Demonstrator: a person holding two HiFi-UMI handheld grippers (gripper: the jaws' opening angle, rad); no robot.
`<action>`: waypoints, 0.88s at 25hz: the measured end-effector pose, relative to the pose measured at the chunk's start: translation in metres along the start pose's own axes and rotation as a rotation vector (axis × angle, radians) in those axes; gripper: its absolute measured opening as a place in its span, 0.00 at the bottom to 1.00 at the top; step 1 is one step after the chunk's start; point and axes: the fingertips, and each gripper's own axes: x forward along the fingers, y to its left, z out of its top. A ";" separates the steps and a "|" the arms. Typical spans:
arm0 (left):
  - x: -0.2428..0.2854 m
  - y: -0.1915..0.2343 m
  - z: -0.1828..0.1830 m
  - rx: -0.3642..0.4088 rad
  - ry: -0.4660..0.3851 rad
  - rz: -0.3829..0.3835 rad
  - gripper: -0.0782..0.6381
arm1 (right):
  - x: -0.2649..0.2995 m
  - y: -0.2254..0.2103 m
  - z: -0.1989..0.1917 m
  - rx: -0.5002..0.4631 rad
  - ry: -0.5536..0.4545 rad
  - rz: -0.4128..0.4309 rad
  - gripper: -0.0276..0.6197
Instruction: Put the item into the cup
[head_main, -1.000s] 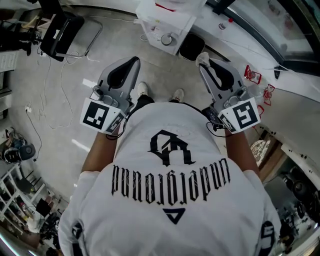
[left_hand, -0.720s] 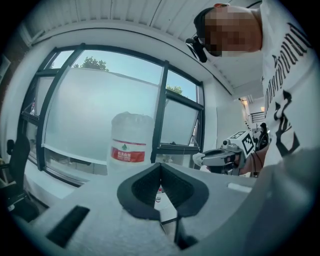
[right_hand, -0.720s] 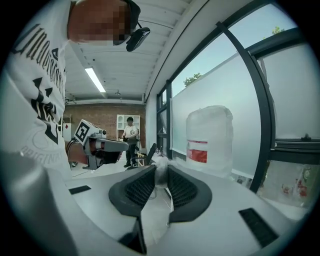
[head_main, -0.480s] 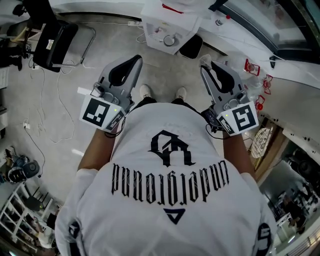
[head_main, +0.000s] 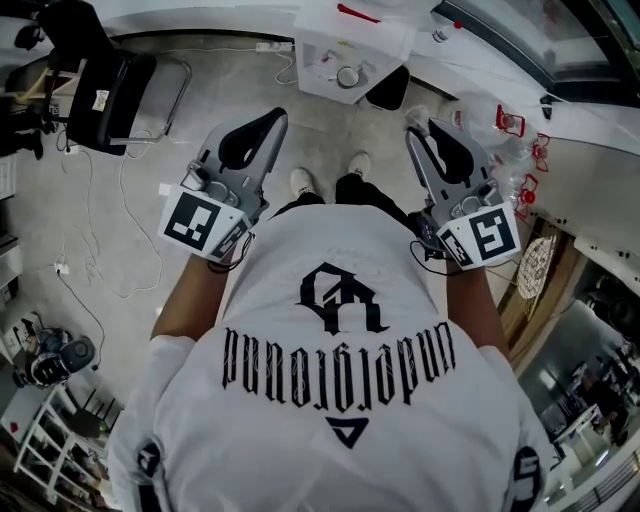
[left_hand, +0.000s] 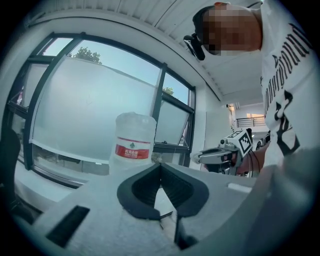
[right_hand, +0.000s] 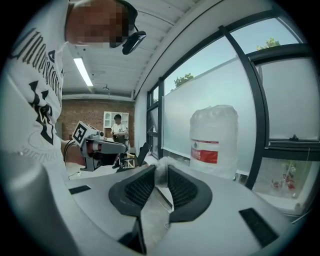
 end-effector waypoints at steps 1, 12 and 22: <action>0.002 0.000 -0.001 0.000 0.005 -0.005 0.13 | 0.000 -0.002 -0.001 0.003 0.001 -0.005 0.17; 0.005 0.013 -0.008 0.017 0.049 -0.001 0.13 | 0.026 -0.011 -0.019 0.029 -0.001 -0.001 0.17; 0.045 0.028 -0.040 0.014 0.124 -0.008 0.13 | 0.054 -0.050 -0.042 0.064 0.020 0.023 0.17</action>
